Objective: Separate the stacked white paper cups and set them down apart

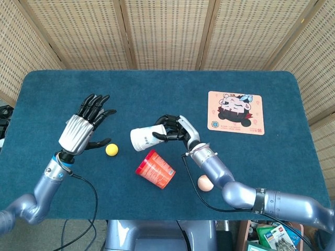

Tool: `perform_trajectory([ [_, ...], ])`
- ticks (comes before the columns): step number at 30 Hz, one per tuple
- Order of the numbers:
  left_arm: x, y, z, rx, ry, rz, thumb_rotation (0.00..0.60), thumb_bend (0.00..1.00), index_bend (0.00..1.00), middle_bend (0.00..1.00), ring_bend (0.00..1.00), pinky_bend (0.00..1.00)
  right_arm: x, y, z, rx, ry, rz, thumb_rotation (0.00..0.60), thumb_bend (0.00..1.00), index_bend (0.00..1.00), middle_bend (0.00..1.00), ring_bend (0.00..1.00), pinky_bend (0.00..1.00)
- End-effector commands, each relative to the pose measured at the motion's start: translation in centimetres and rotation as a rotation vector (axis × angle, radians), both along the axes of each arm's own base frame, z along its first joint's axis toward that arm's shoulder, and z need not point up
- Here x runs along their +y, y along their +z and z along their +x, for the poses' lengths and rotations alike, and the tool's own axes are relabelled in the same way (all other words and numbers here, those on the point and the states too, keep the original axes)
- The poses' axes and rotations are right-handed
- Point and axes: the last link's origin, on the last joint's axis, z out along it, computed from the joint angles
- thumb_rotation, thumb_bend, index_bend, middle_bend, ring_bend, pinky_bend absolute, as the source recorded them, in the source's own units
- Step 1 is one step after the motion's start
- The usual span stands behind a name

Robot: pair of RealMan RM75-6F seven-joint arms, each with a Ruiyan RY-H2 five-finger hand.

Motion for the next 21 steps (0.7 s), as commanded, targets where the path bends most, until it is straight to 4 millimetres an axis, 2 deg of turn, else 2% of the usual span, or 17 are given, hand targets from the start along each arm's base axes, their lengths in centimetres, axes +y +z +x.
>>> perform_trajectory([
  [1, 0.4, -1.3, 1.8, -0.018, -0.039, 0.013, 0.600, 0.07, 0.35, 0.00, 0.00, 0.00, 0.1, 0.0, -0.1, -0.002, -0.005, 0.002, 0.600, 0.52, 0.55, 0.59, 0.47, 0.68],
  [7, 0.4, -2.4, 3.1, -0.009, -0.064, 0.032, 0.600, 0.07, 0.37, 0.00, 0.00, 0.00, 0.3, 0.1, -0.1, -0.004, -0.010, 0.001, 0.600, 0.52, 0.55, 0.59, 0.47, 0.68],
  [13, 0.3, -3.3, 3.8, -0.035, -0.071, 0.047, 0.600, 0.14, 0.41, 0.00, 0.00, 0.00, 0.3, 0.4, -0.3, -0.005, -0.013, 0.000, 0.600, 0.52, 0.55, 0.59, 0.47, 0.68],
  [16, 0.3, -4.0, 4.1, -0.052, -0.071, 0.035, 0.600, 0.22, 0.43, 0.00, 0.00, 0.00, 0.4, 0.4, -0.2, -0.010, -0.013, 0.003, 0.600, 0.52, 0.55, 0.59, 0.47, 0.68],
  [21, 0.3, -4.8, 4.7, -0.071, -0.079, 0.037, 0.600, 0.24, 0.44, 0.00, 0.00, 0.00, 0.5, 0.5, -0.3, -0.008, -0.009, 0.004, 0.600, 0.52, 0.55, 0.59, 0.47, 0.68],
])
